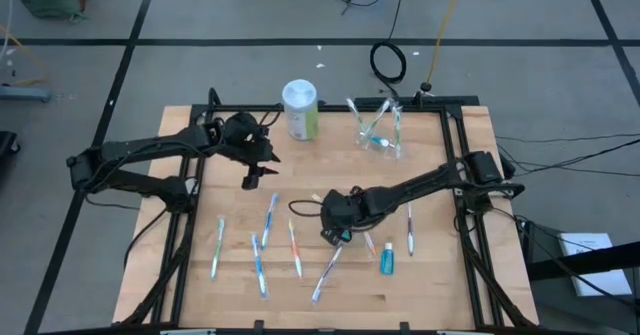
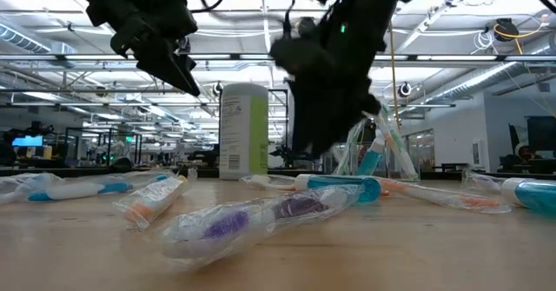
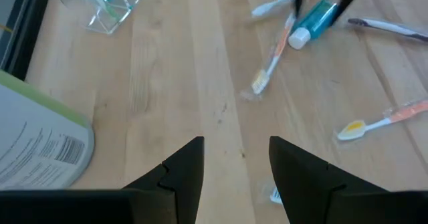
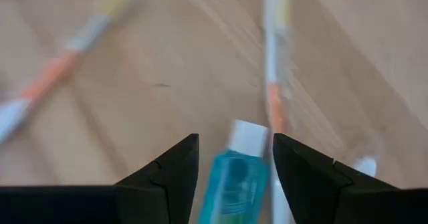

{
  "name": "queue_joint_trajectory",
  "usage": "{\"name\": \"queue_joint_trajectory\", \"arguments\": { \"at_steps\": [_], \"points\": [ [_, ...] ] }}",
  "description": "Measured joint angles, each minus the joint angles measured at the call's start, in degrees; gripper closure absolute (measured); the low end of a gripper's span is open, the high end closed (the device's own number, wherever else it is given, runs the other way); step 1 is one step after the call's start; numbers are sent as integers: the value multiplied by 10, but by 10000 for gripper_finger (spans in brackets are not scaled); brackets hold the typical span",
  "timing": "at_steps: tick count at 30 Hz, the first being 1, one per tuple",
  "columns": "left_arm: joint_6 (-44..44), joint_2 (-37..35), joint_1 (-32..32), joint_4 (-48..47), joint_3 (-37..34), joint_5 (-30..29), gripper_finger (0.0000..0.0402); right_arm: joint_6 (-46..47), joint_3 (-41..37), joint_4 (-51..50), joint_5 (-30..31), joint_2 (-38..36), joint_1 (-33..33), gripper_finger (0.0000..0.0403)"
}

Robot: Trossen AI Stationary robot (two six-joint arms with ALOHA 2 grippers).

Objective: Pick & Place toothbrushing station
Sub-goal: Put the blue mouthwash into the transparent organizer

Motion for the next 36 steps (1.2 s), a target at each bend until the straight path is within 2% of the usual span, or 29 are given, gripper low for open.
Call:
{"name": "queue_joint_trajectory", "arguments": {
  "at_steps": [8, 14, 21, 26, 29, 36],
  "points": [
    [2, 0, -15, 4, 0, 0, 227, 6, 1, 3, -84, 41, -30, 220],
    [2, 0, -18, 4, 0, -1, 227, -21, -1, 1, -83, 43, -32, 223],
    [3, 0, -18, 4, 0, -8, 227, -33, -1, -9, -71, 20, -34, 251],
    [-1, 0, -18, 4, 0, -8, 227, -12, -1, -13, -72, 6, -33, 256],
    [0, 0, -18, 4, 0, -8, 227, 9, -1, -17, -101, 5, -27, 255],
    [-1, 0, -18, 4, 0, -10, 227, 20, -1, -8, -91, 15, -20, 255]
  ]
}}
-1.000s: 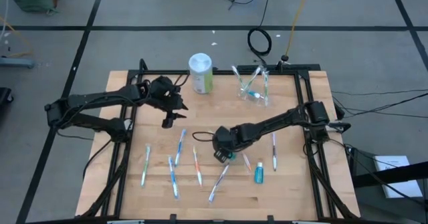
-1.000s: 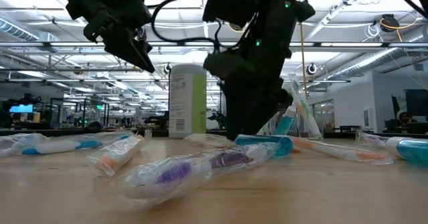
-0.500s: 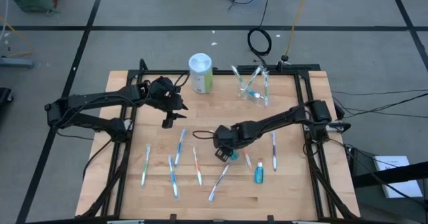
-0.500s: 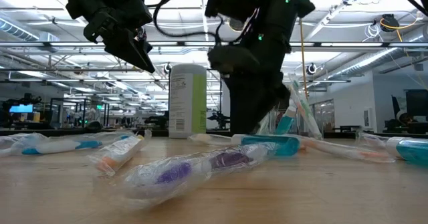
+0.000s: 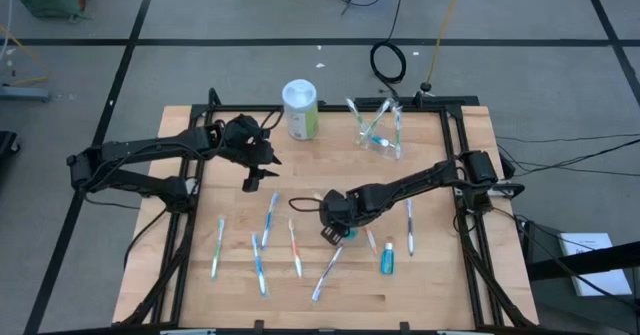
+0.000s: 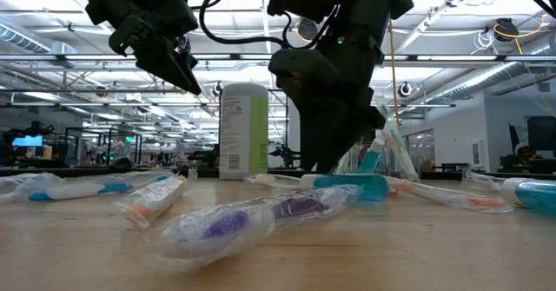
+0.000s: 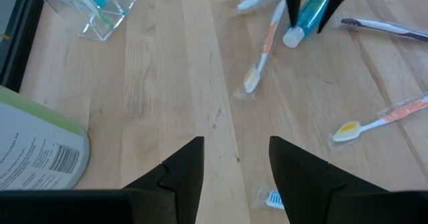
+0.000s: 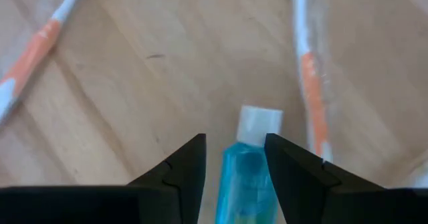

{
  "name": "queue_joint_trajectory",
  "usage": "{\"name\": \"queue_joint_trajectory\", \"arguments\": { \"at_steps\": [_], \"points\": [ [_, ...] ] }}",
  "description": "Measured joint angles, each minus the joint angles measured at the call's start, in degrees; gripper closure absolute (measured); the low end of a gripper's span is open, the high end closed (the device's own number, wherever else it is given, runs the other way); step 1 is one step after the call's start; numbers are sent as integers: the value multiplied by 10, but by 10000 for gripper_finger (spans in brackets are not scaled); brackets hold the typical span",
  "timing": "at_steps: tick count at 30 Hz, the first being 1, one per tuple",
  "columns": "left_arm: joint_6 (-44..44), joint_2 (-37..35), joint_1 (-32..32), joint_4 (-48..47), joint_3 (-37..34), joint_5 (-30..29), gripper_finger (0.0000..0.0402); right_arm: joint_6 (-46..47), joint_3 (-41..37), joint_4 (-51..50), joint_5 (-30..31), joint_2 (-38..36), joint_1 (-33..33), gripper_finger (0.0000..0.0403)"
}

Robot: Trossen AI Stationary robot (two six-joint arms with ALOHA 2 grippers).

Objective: Pick & Place toothbrushing station
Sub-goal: Put the blue mouthwash into the transparent organizer

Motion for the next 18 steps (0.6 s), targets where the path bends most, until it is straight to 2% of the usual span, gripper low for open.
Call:
{"name": "queue_joint_trajectory", "arguments": {
  "at_steps": [12, 18],
  "points": [
    [-4, 0, 0, 1, 0, 0, 227, -28, -1, -2, 37, 28, -5, 258],
    [-4, 0, 0, 2, 0, 0, 227, -41, 0, -1, 34, 28, -4, 287]
  ]
}}
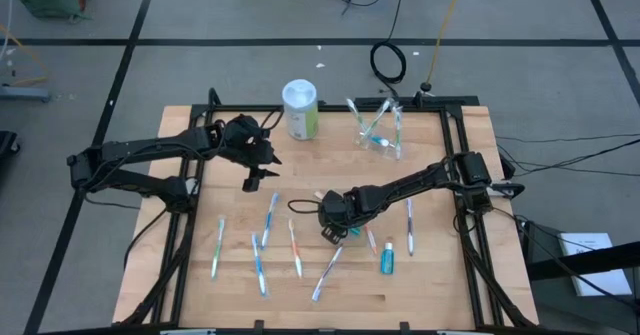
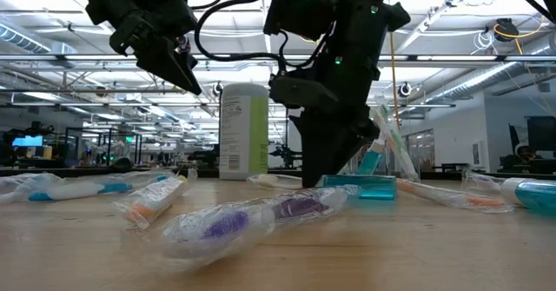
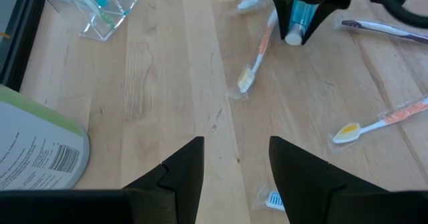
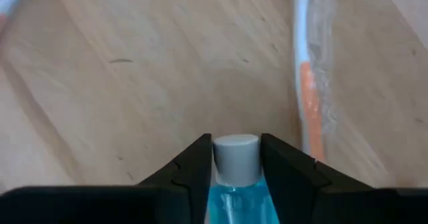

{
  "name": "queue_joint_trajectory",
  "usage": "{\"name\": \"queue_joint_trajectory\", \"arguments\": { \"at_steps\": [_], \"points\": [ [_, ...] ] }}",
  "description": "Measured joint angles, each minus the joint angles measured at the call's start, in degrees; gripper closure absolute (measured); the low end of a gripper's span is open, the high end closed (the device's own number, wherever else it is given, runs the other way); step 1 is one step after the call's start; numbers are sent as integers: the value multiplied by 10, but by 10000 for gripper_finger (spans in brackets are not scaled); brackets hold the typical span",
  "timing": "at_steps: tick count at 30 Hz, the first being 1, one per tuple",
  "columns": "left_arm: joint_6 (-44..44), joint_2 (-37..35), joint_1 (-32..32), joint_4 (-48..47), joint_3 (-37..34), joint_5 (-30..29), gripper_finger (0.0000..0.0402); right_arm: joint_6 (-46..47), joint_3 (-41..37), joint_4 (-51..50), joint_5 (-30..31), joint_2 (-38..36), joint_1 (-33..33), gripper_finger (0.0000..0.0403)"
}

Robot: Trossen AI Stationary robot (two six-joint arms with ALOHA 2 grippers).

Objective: Pick & Place toothbrushing station
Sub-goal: Put the blue mouthwash into the transparent organizer

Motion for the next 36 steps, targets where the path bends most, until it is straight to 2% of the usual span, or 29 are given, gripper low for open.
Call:
{"name": "queue_joint_trajectory", "arguments": {
  "at_steps": [5, 13, 18, 20, 23, 29, 32, 36],
  "points": [
    [0, 0, 0, 4, 0, 0, 227, -15, 0, 2, -27, 0, -1, 319],
    [0, 0, 0, 18, 0, 0, 227, -65, 0, 23, -28, -10, -6, 310],
    [0, 0, 0, 19, 0, -1, 227, -99, 0, 44, -24, -58, -16, 312],
    [0, 0, 0, 19, 0, -1, 227, -111, 0, 35, 4, -86, -22, 310],
    [0, 0, 0, 19, 0, -1, 227, -137, 0, 21, 95, -133, -28, 309],
    [1, 0, 0, 19, 0, -1, 227, -171, -14, 26, 405, -208, -29, 309],
    [2, 0, 0, 20, 0, -1, 227, -172, -54, 80, 552, -238, -41, 310],
    [3, 0, 0, 24, 0, -1, 227, -198, -143, 210, 692, -259, -72, 309]
  ]
}}
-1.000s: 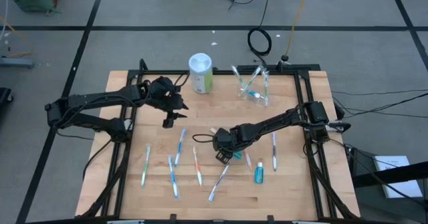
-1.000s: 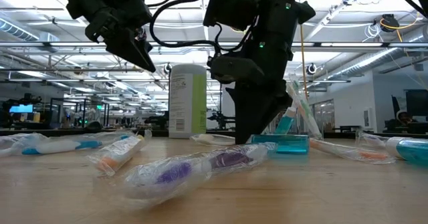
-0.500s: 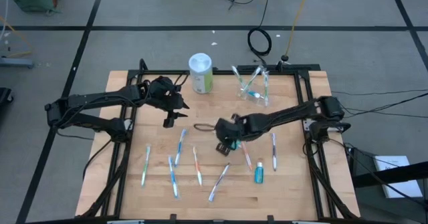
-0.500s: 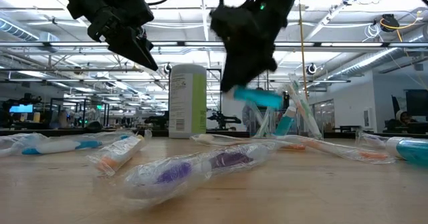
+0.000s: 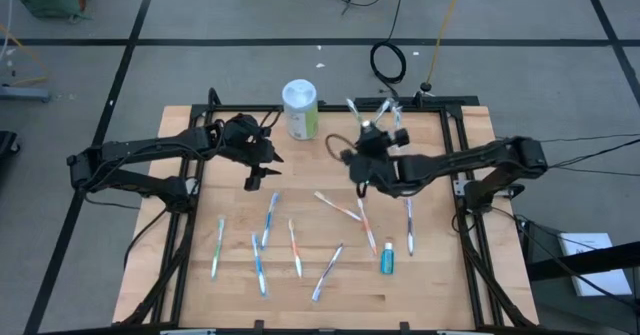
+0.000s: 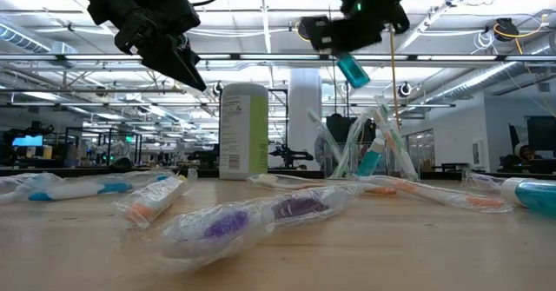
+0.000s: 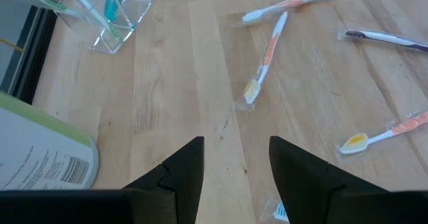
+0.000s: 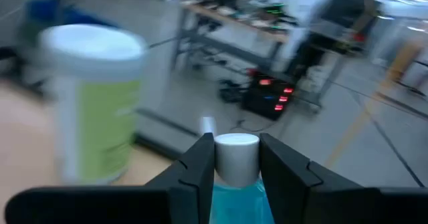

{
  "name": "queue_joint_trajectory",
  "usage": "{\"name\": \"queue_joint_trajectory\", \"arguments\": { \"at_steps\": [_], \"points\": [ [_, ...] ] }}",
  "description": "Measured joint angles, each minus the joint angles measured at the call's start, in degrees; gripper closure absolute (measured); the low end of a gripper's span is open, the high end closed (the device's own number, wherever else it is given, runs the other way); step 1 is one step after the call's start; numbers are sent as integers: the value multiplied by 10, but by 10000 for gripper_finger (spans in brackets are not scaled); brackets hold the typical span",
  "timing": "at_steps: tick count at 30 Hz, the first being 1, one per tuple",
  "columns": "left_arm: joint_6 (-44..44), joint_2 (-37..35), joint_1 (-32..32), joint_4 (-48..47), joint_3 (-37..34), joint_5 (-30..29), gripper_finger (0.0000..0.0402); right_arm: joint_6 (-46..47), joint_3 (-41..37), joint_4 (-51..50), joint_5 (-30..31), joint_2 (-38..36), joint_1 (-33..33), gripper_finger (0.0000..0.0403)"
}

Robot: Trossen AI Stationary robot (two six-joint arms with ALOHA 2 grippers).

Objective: Pick & Place toothbrushing station
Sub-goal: Put the blue mouthwash into the transparent organizer

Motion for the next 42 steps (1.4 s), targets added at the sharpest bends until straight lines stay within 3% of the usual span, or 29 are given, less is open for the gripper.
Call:
{"name": "queue_joint_trajectory", "arguments": {
  "at_steps": [4, 9, 13, 16, 19, 25, 42],
  "points": [
    [7, 0, 0, 5, 0, 0, 227, -106, -100, 222, 24, -5, -55, 309],
    [8, 0, 0, 7, 0, 0, 227, -187, -216, 528, -139, -4, -148, 309],
    [8, 0, 0, 9, 0, 0, 227, -173, -279, 638, -204, -5, -196, 309],
    [8, 0, 0, 9, 0, 0, 227, -168, -302, 654, -270, -5, -214, 309],
    [8, 0, 0, 10, 0, 0, 227, -157, -312, 644, -295, -5, -218, 309],
    [6, 0, 0, 28, 0, 0, 227, -155, -323, 618, -252, -4, -213, 309],
    [5, 0, 0, 31, 0, 0, 227, -97, -328, 550, -254, -4, -218, 309]
  ]
}}
